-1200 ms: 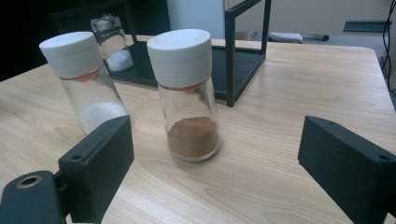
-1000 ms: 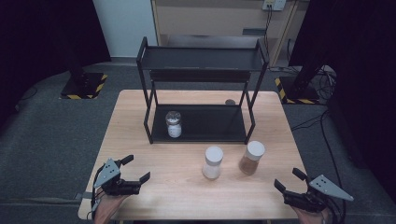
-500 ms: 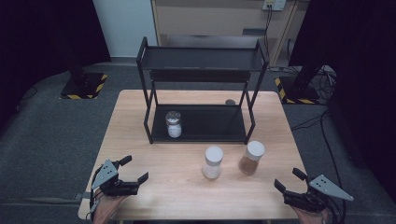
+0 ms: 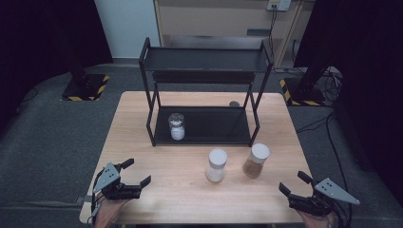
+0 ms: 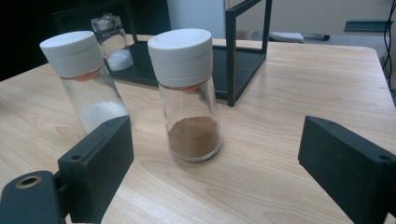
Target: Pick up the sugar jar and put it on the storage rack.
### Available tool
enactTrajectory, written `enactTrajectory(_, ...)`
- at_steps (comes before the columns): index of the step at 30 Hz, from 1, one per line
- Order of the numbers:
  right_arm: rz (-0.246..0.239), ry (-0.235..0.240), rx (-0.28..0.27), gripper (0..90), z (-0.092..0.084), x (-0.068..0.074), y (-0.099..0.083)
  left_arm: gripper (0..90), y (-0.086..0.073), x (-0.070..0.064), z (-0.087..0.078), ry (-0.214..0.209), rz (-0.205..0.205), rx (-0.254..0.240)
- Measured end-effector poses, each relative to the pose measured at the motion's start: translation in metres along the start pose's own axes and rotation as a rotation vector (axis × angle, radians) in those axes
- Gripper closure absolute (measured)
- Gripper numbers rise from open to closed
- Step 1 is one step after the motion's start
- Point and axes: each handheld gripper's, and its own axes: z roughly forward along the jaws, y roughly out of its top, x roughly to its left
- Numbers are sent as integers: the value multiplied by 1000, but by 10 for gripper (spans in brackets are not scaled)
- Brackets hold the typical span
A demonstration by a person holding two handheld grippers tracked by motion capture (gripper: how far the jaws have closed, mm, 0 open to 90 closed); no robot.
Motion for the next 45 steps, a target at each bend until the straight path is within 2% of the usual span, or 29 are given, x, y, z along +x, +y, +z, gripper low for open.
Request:
enactTrajectory(8,-6,10,6,86,2,0,1,28,0,0,0,-2,-5,4)
enactTrajectory(12,8,21,3,71,2,-2,2,24,1,0,1,-6,-6,6)
enactTrajectory(17,-12,41,1,69,2,0,6,23,0,1,0,-3,-11,7)
enactTrajectory(18,-23,42,4,69,2,1,8,23,0,2,0,-3,-13,8)
enactTrajectory(21,4,74,18,71,4,2,16,23,0,2,0,-1,-14,9)
enactTrajectory(31,-31,118,20,74,8,4,35,21,0,2,1,-4,-18,15)
enactTrajectory(39,-69,166,40,73,17,7,63,21,0,3,1,-8,-19,16)
enactTrajectory(45,-112,211,53,72,32,14,82,21,0,3,1,-7,-23,16)
